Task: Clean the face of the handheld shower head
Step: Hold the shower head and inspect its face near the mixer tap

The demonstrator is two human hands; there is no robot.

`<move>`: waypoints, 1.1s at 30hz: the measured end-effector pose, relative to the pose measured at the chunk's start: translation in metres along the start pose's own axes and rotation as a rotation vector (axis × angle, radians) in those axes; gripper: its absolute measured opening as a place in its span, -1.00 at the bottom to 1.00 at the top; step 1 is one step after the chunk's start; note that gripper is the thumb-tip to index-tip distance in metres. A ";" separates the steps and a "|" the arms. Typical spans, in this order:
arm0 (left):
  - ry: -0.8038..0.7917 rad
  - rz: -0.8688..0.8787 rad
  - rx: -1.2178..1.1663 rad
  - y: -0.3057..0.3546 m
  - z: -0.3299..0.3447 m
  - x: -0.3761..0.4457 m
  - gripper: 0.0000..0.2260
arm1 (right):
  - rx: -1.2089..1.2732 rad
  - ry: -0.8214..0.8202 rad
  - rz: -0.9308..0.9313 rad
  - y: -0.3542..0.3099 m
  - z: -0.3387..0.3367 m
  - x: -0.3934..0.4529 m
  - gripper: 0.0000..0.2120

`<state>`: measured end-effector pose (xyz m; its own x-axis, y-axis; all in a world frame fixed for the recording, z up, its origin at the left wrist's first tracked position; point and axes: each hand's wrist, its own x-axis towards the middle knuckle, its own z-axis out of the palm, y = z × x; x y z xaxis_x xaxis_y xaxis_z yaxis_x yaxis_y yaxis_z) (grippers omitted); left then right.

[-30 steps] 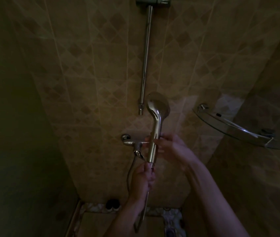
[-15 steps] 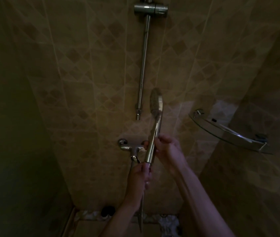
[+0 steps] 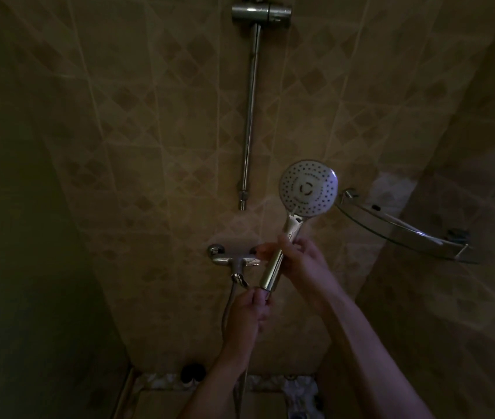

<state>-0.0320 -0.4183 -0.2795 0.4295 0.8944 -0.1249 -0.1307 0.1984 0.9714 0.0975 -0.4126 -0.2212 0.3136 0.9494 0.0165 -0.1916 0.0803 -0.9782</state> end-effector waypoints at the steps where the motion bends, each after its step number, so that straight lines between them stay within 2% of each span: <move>1: 0.001 0.001 0.009 -0.001 -0.001 0.000 -0.76 | 0.012 -0.013 0.016 -0.001 -0.002 0.001 -0.63; 4: 0.004 -0.004 0.035 -0.001 -0.002 0.002 -0.76 | 0.095 -0.048 0.031 -0.002 -0.008 -0.001 -0.80; 7: 0.005 -0.022 0.037 -0.003 -0.002 0.006 -0.74 | 0.203 -0.093 0.037 -0.003 -0.010 -0.004 -0.77; 9: 0.007 -0.031 0.036 -0.004 -0.001 0.006 -0.74 | 0.293 -0.054 0.036 -0.001 -0.008 -0.004 -0.77; 11: 0.007 -0.040 0.039 -0.003 0.002 0.005 -0.75 | 0.394 -0.028 0.019 0.002 -0.002 -0.004 -0.83; 13: 0.014 -0.045 0.036 -0.003 0.004 0.003 -0.76 | 0.379 -0.022 -0.028 0.005 0.004 -0.005 -0.90; 17: 0.012 -0.049 0.062 -0.005 0.005 0.001 -0.78 | 0.176 0.099 -0.089 0.010 0.009 -0.008 -0.83; 21: -0.012 -0.044 0.066 -0.008 0.001 0.000 -0.77 | 0.058 0.083 -0.071 0.002 0.000 -0.014 -0.86; 27: -0.033 -0.041 0.076 -0.010 0.005 -0.003 -0.77 | 0.155 0.076 0.012 -0.004 -0.007 -0.017 -0.79; 31: -0.005 -0.058 0.062 -0.015 0.010 0.001 -0.75 | 0.342 0.058 -0.041 -0.001 -0.001 -0.017 -0.70; 33: -0.007 -0.076 0.024 -0.017 0.011 0.002 -0.74 | 0.322 0.122 -0.070 0.001 0.005 -0.016 -0.57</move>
<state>-0.0188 -0.4241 -0.2941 0.4433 0.8745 -0.1969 -0.0763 0.2556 0.9638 0.0878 -0.4262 -0.2217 0.4412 0.8967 0.0373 -0.4434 0.2539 -0.8596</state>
